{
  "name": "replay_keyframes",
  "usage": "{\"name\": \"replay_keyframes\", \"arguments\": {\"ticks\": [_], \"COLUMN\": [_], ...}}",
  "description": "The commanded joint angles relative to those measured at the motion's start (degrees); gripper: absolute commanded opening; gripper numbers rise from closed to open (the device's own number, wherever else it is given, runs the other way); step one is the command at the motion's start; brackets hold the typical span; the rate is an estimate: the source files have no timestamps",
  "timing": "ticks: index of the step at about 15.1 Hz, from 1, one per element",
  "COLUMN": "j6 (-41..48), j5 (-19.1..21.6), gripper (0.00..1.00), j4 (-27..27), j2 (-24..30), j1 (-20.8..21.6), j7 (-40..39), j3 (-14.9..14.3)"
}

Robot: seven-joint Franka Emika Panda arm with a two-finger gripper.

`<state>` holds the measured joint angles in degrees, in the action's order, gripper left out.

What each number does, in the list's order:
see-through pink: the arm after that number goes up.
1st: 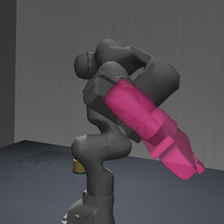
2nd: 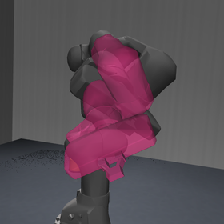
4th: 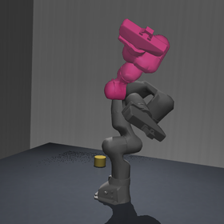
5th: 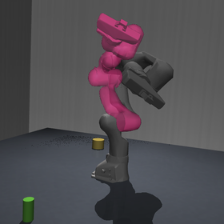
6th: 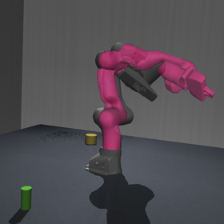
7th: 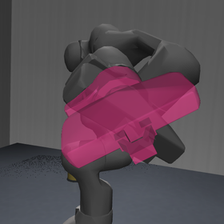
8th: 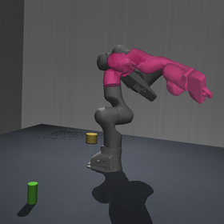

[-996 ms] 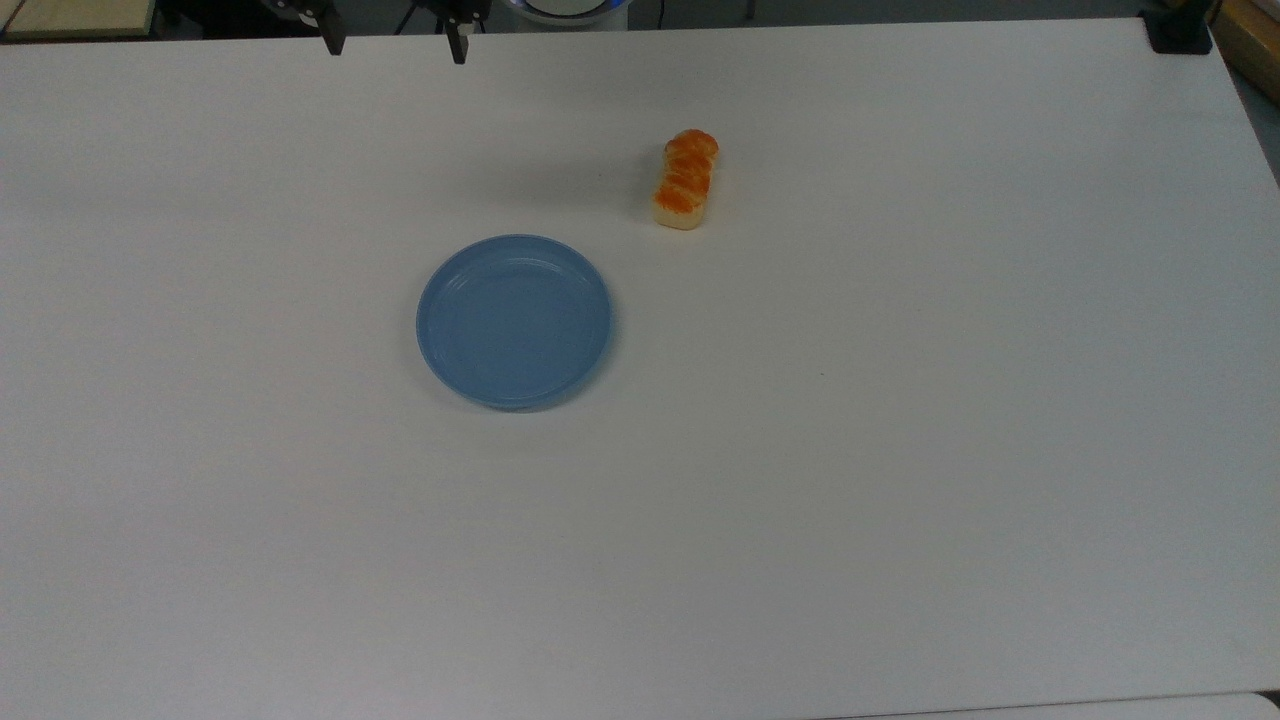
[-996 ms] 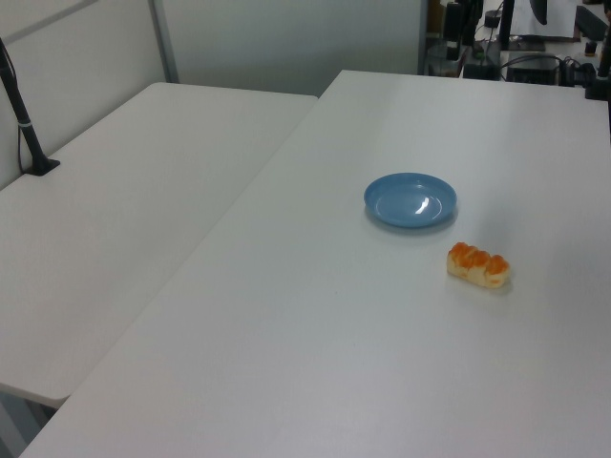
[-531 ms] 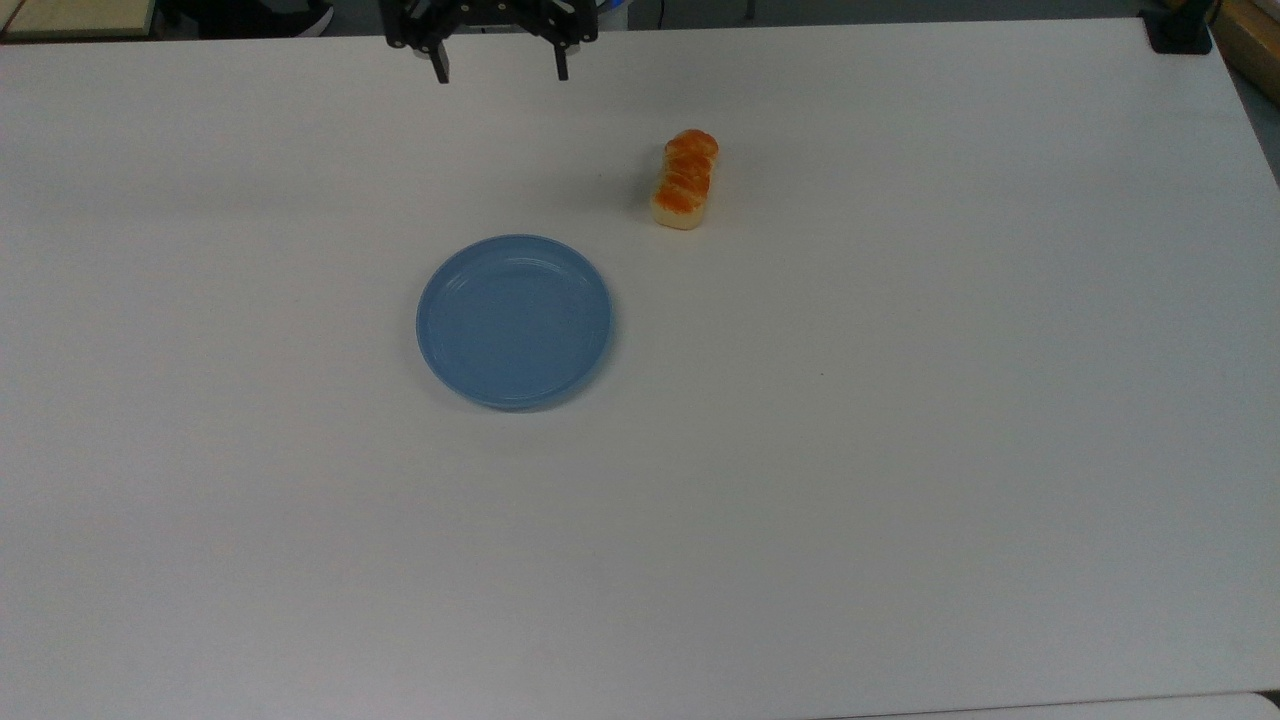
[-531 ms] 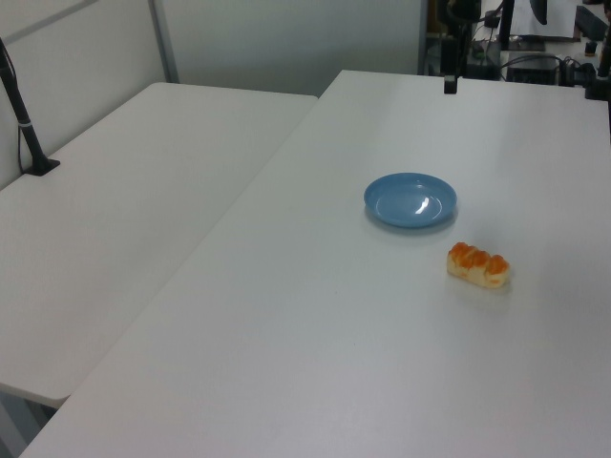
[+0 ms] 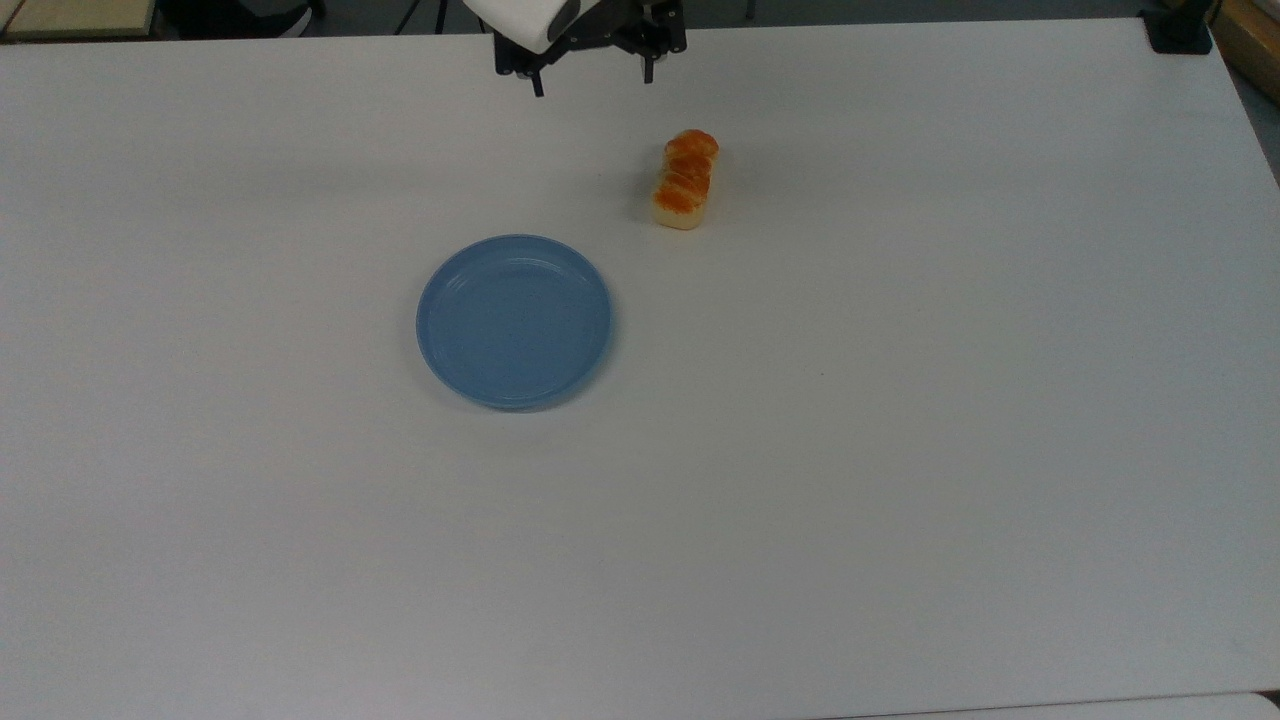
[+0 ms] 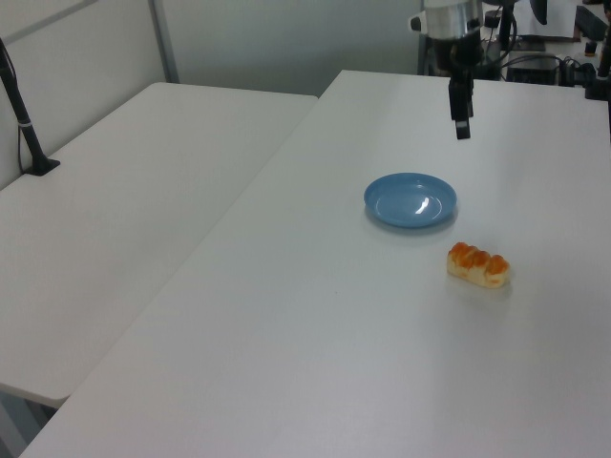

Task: Put the bread on a plate
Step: 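Move the open gripper over the orange-topped bread roll and lower it, then close the gripper around the bread roll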

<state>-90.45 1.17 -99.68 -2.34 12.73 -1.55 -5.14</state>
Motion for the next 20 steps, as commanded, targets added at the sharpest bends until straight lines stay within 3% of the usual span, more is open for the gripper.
{"name": "replay_keyframes", "arguments": {"ticks": [1, 3, 5, 8, 10, 14, 20], "j6": [-1.47, -2.96, -6.90, -18.92, -24.22, -31.60, -34.25], "j5": [0.93, 1.11, 1.11, 1.20, 1.72, 3.48, 3.48], "gripper": [1.00, 1.00, 1.00, 1.00, 1.00, 1.00, 1.00], "j4": [-4.90, -7.00, -10.60, -20.86, -27.54, -35.38, -36.46], "j2": [2.34, 2.78, 4.00, 7.94, 12.33, 14.47, 11.93], "j1": [-4.90, -6.48, -9.02, -11.41, -12.81, -14.14, -13.79], "j7": [4.27, 5.15, 8.56, 11.48, 11.40, 11.48, 12.01], "j3": [7.49, 8.82, 12.76, 18.48, 20.59, 24.81, 25.97]}}
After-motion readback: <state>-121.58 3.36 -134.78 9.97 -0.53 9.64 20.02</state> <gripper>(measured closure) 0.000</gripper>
